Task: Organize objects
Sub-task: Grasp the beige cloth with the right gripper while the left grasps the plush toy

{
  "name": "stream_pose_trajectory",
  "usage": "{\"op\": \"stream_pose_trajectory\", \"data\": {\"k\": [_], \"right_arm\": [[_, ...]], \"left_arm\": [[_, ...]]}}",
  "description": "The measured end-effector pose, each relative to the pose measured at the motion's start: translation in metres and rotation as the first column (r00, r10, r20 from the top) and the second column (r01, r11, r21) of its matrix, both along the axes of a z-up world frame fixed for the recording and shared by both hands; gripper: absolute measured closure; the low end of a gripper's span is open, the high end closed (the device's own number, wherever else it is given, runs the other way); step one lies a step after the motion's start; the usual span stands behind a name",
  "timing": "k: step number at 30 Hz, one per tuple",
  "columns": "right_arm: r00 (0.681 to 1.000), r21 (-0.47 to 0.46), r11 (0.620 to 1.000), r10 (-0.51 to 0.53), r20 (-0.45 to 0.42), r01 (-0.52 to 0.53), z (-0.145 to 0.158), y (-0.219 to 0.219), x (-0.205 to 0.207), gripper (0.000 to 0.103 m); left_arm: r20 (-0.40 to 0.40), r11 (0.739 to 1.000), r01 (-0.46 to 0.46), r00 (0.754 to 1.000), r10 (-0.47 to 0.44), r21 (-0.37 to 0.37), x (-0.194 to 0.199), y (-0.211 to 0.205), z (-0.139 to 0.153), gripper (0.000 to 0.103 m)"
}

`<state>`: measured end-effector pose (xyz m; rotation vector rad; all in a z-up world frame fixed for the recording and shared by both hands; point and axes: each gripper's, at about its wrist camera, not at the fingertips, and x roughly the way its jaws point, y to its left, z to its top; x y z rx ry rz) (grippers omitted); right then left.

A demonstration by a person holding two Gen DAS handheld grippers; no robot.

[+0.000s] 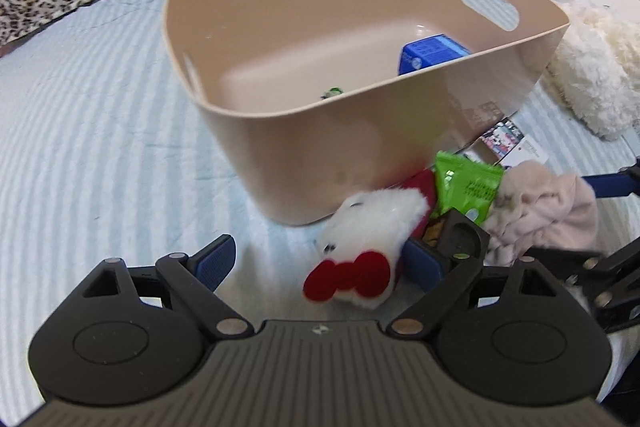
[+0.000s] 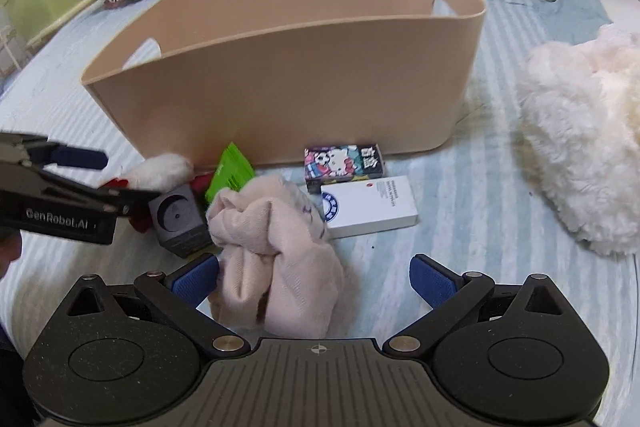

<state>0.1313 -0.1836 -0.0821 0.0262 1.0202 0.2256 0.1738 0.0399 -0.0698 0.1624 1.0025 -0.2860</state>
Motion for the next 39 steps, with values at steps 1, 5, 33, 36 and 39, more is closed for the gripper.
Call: {"op": "stream_pose_trajectory", "data": {"k": [1, 5, 33, 36, 39], "right_arm": [[1.000, -0.013, 1.000, 0.004, -0.004, -0.004, -0.002, 0.002, 0.001, 0.000], [1.000, -0.029, 0.999, 0.018, -0.024, -0.019, -0.011, 0.008, 0.002, 0.010], [1.000, -0.006, 1.000, 0.021, 0.007, -0.021, 0.008, 0.011, -0.026, 0.070], [1.000, -0.011, 1.000, 0.018, 0.017, -0.018, 0.016, 0.006, -0.030, 0.070], [0.999, -0.014, 1.000, 0.011, 0.043, -0.010, 0.024, 0.001, -0.035, 0.070]], "left_arm": [[-0.008, 1.000, 0.002, 1.000, -0.002, -0.008, 0.002, -0.001, -0.002, 0.011], [-0.024, 1.000, 0.022, 0.999, -0.022, -0.022, 0.005, -0.006, -0.005, 0.014], [-0.017, 0.993, 0.075, 0.997, -0.077, -0.095, -0.034, 0.002, 0.021, 0.060], [0.010, 0.991, 0.081, 0.997, -0.081, -0.110, -0.041, 0.003, 0.029, 0.060], [0.035, 0.991, 0.088, 0.996, -0.085, -0.102, -0.047, 0.001, 0.037, 0.060]]}}
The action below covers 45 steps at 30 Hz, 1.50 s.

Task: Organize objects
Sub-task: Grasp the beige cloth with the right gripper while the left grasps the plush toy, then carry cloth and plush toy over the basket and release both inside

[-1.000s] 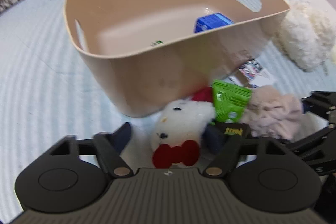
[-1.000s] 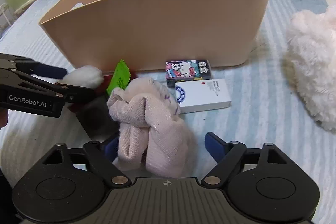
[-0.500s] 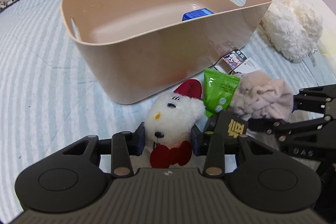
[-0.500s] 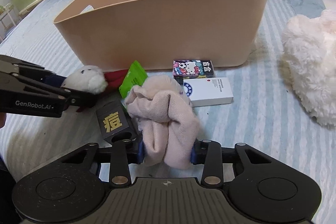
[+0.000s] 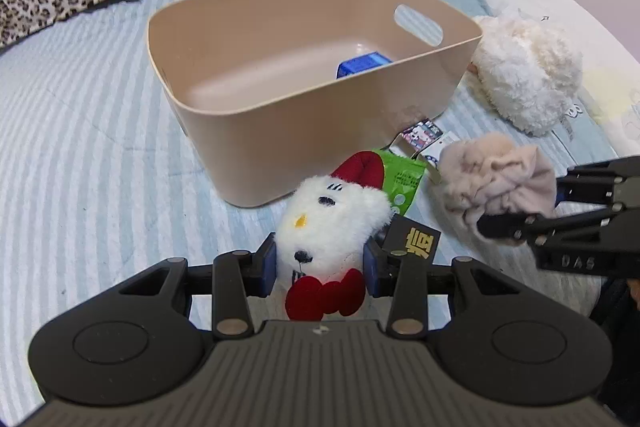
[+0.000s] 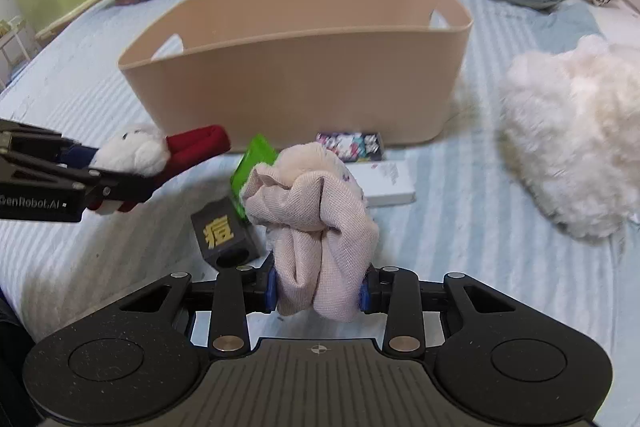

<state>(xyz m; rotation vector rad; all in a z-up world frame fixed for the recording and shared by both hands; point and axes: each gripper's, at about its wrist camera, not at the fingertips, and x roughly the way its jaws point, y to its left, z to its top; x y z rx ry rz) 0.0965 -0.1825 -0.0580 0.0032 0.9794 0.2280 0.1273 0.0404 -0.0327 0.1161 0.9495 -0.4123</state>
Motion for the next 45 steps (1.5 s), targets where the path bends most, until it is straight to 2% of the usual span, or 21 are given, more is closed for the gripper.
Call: {"op": "stream_pose_trajectory", "data": {"k": [9, 16, 21, 28, 36, 45], "right_arm": [[0.995, 0.049, 0.997, -0.057, 0.082, 0.053, 0.036, -0.023, -0.006, 0.070], [0.981, 0.076, 0.993, -0.101, 0.167, 0.090, 0.061, -0.035, -0.004, 0.070], [0.967, 0.093, 0.990, -0.123, 0.222, 0.105, 0.078, -0.043, 0.005, 0.070], [0.948, 0.112, 0.985, -0.155, 0.279, 0.129, 0.094, -0.053, 0.032, 0.070], [0.946, 0.074, 0.992, -0.123, 0.299, 0.105, 0.092, -0.037, 0.079, 0.070], [0.952, 0.074, 0.993, -0.111, 0.286, 0.093, 0.080, -0.028, 0.125, 0.070]], "left_arm": [[0.086, 1.000, -0.005, 0.996, 0.005, -0.003, -0.011, -0.005, 0.031, 0.060], [0.154, 0.999, -0.045, 0.987, 0.048, -0.025, -0.010, -0.009, 0.057, 0.060], [0.179, 0.995, -0.085, 0.979, 0.094, -0.057, 0.000, -0.012, 0.075, 0.060], [0.227, 0.992, -0.115, 0.966, 0.125, -0.058, 0.028, -0.021, 0.094, 0.060], [0.220, 0.983, -0.181, 0.958, 0.182, -0.026, 0.076, -0.030, 0.080, 0.060], [0.176, 0.974, -0.214, 0.964, 0.198, 0.077, 0.118, -0.044, 0.036, 0.060]]}}
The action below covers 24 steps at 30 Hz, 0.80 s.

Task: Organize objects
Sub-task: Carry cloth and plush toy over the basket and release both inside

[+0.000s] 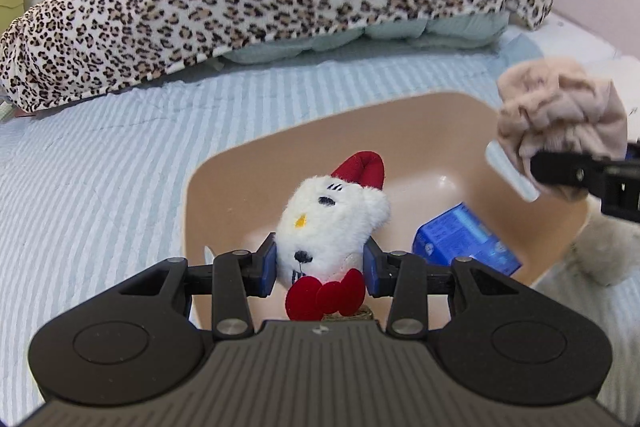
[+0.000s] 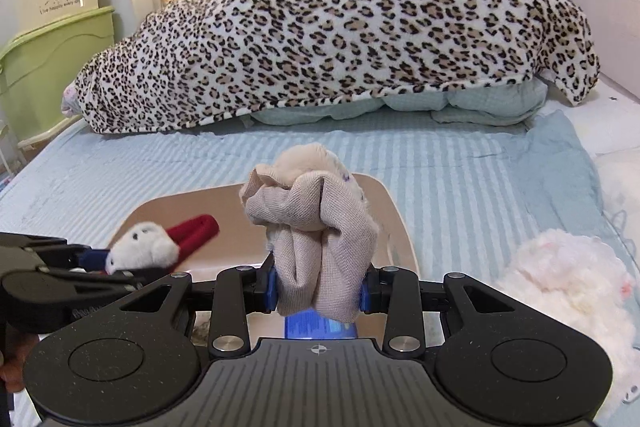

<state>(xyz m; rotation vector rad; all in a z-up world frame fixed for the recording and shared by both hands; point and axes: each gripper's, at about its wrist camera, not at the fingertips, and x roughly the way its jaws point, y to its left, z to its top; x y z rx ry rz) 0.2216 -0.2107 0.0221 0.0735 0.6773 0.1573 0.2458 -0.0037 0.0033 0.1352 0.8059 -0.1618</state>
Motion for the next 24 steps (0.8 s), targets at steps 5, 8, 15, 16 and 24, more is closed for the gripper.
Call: {"op": "stream_pose_trajectory", "data": {"k": [5, 8, 15, 16, 24], "right_arm": [[0.998, -0.056, 0.998, 0.016, -0.054, -0.019, -0.019, 0.007, 0.024, 0.070], [0.995, -0.082, 0.996, 0.029, -0.091, -0.036, -0.031, 0.011, 0.035, 0.070], [0.991, -0.134, 0.990, 0.018, -0.134, -0.037, -0.047, 0.014, 0.042, 0.050], [0.991, -0.126, 0.992, 0.014, -0.130, -0.030, -0.046, 0.011, 0.041, 0.048], [0.999, -0.110, 0.994, 0.000, -0.055, -0.006, -0.012, -0.010, 0.005, 0.014]], "left_arm": [[-0.071, 0.998, -0.023, 0.997, 0.027, 0.057, 0.016, -0.005, -0.024, 0.060], [-0.109, 0.998, -0.013, 0.994, 0.020, 0.065, 0.021, -0.005, -0.035, 0.060], [-0.147, 0.998, -0.016, 0.989, 0.024, 0.054, 0.019, -0.004, -0.040, 0.052], [-0.143, 0.998, -0.020, 0.989, 0.028, 0.056, 0.016, -0.005, -0.037, 0.047], [-0.077, 0.999, -0.026, 0.997, 0.028, 0.028, -0.010, 0.000, -0.002, 0.023]]}}
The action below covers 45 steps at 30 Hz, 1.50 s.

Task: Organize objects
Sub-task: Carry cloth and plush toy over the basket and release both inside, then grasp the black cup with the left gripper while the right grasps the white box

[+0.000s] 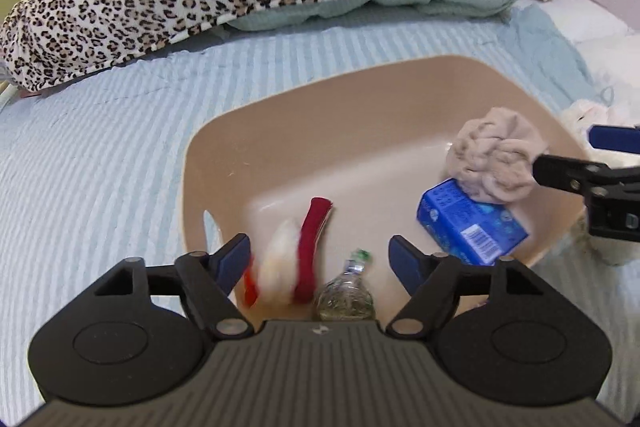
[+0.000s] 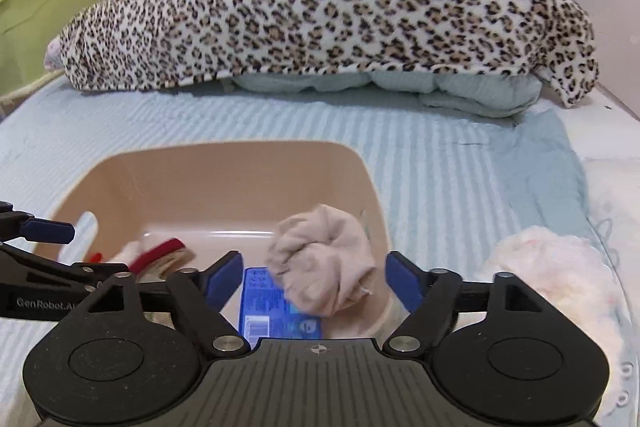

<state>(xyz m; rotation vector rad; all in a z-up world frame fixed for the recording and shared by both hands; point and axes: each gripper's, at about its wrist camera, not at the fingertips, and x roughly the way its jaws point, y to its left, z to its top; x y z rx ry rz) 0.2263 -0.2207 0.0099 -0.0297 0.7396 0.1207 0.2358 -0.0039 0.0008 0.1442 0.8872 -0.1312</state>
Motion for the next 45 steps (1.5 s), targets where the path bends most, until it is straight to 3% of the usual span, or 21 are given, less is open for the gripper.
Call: {"op": "stream_pose_trajectory", "data": {"k": [2, 12, 23, 31, 35, 40, 45], "right_arm": [[1.000, 0.013, 1.000, -0.009, 0.009, 0.009, 0.009, -0.006, -0.013, 0.007], [1.000, -0.017, 1.000, -0.010, -0.023, 0.009, 0.011, -0.018, -0.076, 0.000], [0.990, -0.024, 1.000, -0.004, -0.142, 0.001, -0.037, -0.015, -0.124, 0.000], [0.980, 0.004, 1.000, -0.027, -0.195, 0.028, -0.060, -0.021, -0.128, 0.000], [0.977, 0.008, 1.000, -0.026, -0.211, 0.028, -0.067, -0.021, -0.123, 0.000], [0.972, -0.005, 1.000, -0.020, -0.234, 0.019, -0.078, -0.017, -0.117, 0.000], [0.969, -0.007, 1.000, -0.012, -0.248, 0.011, -0.086, -0.015, -0.115, 0.000]], "left_arm": [[0.010, 1.000, -0.003, 1.000, 0.003, -0.014, -0.010, 0.002, 0.007, 0.021], [0.003, 0.998, 0.035, 0.999, -0.035, -0.050, -0.061, 0.008, 0.021, 0.016], [-0.115, 0.997, 0.070, 0.990, -0.075, -0.042, -0.094, 0.002, -0.029, 0.016], [-0.158, 0.988, 0.151, 0.976, -0.152, -0.016, -0.105, -0.020, -0.065, 0.016], [-0.143, 0.986, 0.159, 0.976, -0.165, -0.051, -0.102, -0.022, -0.071, 0.016], [-0.184, 0.982, 0.153, 0.968, -0.172, -0.114, -0.099, -0.024, -0.073, 0.016], [-0.180, 0.981, 0.181, 0.965, -0.192, -0.074, -0.101, -0.025, -0.079, 0.016]]}}
